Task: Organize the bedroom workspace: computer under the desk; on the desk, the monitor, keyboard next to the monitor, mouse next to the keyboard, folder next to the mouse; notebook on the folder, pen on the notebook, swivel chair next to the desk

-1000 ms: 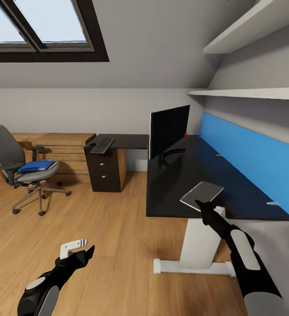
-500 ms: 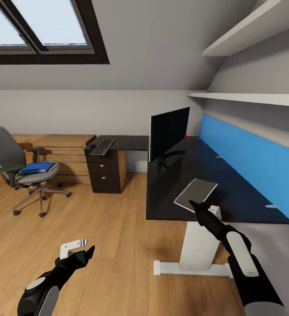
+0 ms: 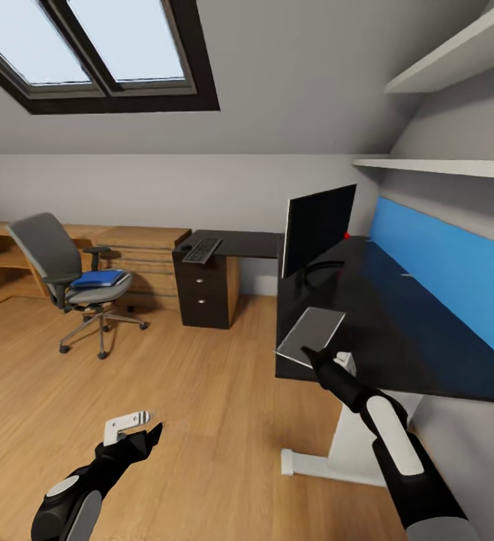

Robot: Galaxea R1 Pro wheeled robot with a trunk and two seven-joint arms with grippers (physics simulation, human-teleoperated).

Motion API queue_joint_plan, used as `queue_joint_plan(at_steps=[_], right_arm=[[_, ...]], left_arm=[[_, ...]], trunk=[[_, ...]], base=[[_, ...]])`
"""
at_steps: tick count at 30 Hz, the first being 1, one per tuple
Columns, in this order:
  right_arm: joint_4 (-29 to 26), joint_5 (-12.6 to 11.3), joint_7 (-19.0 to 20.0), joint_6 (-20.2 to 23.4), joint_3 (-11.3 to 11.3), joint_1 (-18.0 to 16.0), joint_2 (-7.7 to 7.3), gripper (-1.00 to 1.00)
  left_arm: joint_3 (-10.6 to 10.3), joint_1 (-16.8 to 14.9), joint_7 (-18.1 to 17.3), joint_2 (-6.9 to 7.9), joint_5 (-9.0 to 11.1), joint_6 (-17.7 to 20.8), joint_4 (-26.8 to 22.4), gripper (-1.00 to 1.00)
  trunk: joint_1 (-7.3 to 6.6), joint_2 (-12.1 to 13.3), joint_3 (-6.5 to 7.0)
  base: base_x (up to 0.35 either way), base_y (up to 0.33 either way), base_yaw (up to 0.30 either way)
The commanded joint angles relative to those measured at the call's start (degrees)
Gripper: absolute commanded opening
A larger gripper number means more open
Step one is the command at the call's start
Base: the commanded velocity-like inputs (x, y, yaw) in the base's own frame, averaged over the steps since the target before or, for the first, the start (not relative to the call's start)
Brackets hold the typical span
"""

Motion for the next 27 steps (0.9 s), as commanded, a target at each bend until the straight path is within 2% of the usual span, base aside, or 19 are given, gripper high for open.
queue_joint_plan(at_steps=[1, 6, 7, 11, 15, 27], right_arm=[[-0.01, -0.33, 0.17, 0.19, 0.24, -0.02, -0.02, -1.00], [0.05, -0.30, 0.15, 0.24, 2.40, -0.02, 0.00, -1.00], [-0.02, -0.26, 0.16, 0.24, 3.47, -0.02, -0.01, -1.00], [-0.18, -0.30, 0.25, 0.30, 6.21, -0.02, -0.27, -1.00], [-0.14, -0.45, 0.50, 0.30, 7.59, -0.02, -0.34, -1.00], [-0.03, -0.64, 0.67, 0.45, 8.18, 0.04, -0.25, -1.00]], left_arm=[[-0.06, -0.05, 0.45, 0.03, 0.61, 0.25, -0.04, 1.00], [-0.14, -0.05, 0.44, 0.00, 0.61, 0.25, -0.02, 1.00], [-0.15, -0.05, 0.44, 0.00, 0.61, 0.25, -0.01, 1.00], [-0.17, -0.05, 0.44, -0.01, 0.61, 0.25, 0.00, 1.00], [-0.18, -0.05, 0.44, 0.00, 0.61, 0.20, 0.00, 1.00], [-0.18, -0.05, 0.44, 0.04, 0.61, 0.23, 0.08, 1.00]], trunk=[[0.00, -0.03, -0.06], [0.00, -0.03, -0.09], [0.00, -0.03, -0.10], [0.00, -0.03, -0.13], [0.00, -0.03, -0.14], [0.00, -0.03, -0.14]], base=[[0.000, 0.175, 0.277], [0.000, 0.239, 0.264], [0.000, 0.280, 0.152], [0.000, 0.289, 0.087], [0.000, 0.297, 0.028], [0.000, 0.299, 0.003]])
